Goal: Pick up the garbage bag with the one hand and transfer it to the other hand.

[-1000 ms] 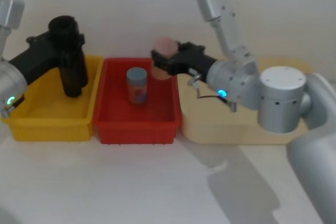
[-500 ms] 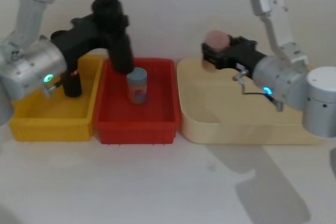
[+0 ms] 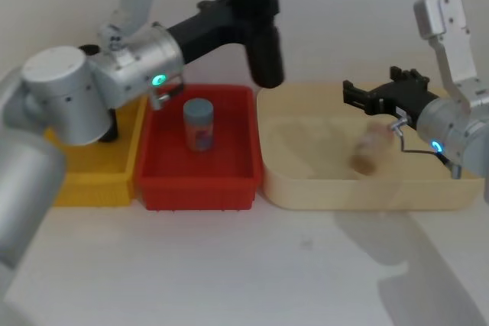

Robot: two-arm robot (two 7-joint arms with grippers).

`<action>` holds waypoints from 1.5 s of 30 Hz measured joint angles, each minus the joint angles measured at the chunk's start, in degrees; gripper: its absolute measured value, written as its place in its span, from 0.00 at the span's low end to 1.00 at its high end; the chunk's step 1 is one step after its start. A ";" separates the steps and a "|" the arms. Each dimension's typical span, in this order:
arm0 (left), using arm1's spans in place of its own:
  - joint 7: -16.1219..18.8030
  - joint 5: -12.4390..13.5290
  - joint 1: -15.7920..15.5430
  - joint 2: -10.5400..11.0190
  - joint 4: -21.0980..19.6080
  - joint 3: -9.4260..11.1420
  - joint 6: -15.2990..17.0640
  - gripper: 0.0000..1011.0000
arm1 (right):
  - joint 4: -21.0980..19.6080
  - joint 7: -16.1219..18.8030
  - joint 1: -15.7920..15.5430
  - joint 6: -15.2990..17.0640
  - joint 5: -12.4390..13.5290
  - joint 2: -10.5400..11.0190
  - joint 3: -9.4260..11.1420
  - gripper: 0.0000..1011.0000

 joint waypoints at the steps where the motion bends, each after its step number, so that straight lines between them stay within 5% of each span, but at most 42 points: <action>1: -0.23 -0.04 -0.65 -0.58 0.81 0.33 -0.17 0.42 | -0.06 -0.05 -0.11 0.05 -0.02 0.09 0.13 0.91; 5: -1.33 -0.24 -3.09 -2.72 3.95 1.53 -0.96 0.42 | -0.46 -0.23 -0.63 0.36 -0.13 0.41 0.59 0.99; 17: -3.26 -0.61 -7.35 -6.44 9.44 3.60 -2.34 0.42 | -2.35 2.91 -1.42 -0.71 0.96 1.03 0.71 0.99; 35: -4.08 -0.74 -9.18 -8.04 11.75 4.49 -2.90 0.42 | -6.37 11.76 -1.92 -6.20 4.79 3.44 -0.20 0.99; 45: -4.21 -0.79 -9.50 -8.31 12.16 4.64 -2.98 0.42 | -7.30 10.90 -1.71 -7.08 4.35 3.32 -0.72 0.99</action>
